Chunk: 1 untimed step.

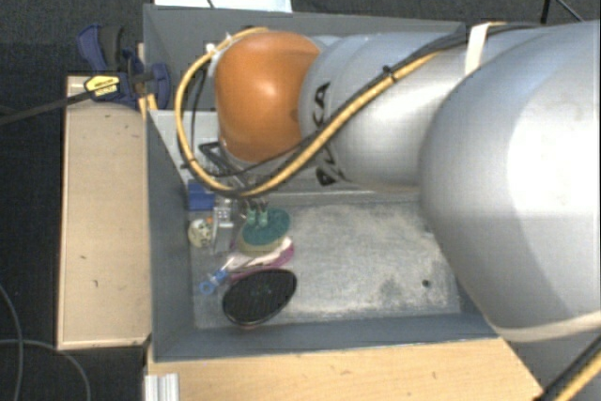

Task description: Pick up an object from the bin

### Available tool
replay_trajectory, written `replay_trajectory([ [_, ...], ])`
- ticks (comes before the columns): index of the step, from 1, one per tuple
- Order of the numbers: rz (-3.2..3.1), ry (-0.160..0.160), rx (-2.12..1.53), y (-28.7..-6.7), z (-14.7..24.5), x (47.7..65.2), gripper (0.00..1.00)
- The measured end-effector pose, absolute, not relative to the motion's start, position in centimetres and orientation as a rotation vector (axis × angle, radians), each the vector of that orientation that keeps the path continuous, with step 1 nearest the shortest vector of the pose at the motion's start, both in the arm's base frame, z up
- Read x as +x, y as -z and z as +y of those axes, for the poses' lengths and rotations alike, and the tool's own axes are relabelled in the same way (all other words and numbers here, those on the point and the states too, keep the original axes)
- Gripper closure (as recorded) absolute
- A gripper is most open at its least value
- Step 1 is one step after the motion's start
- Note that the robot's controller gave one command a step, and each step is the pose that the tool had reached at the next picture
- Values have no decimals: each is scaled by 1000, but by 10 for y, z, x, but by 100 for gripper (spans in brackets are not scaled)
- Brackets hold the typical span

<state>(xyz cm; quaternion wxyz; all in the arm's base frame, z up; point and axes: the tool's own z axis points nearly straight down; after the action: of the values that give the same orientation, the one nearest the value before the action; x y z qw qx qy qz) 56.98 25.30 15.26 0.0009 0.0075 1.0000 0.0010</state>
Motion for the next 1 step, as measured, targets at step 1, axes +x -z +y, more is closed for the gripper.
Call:
replay_trajectory([
  [1, 3139, -1, -150, -96, 219, 502, 0],
])
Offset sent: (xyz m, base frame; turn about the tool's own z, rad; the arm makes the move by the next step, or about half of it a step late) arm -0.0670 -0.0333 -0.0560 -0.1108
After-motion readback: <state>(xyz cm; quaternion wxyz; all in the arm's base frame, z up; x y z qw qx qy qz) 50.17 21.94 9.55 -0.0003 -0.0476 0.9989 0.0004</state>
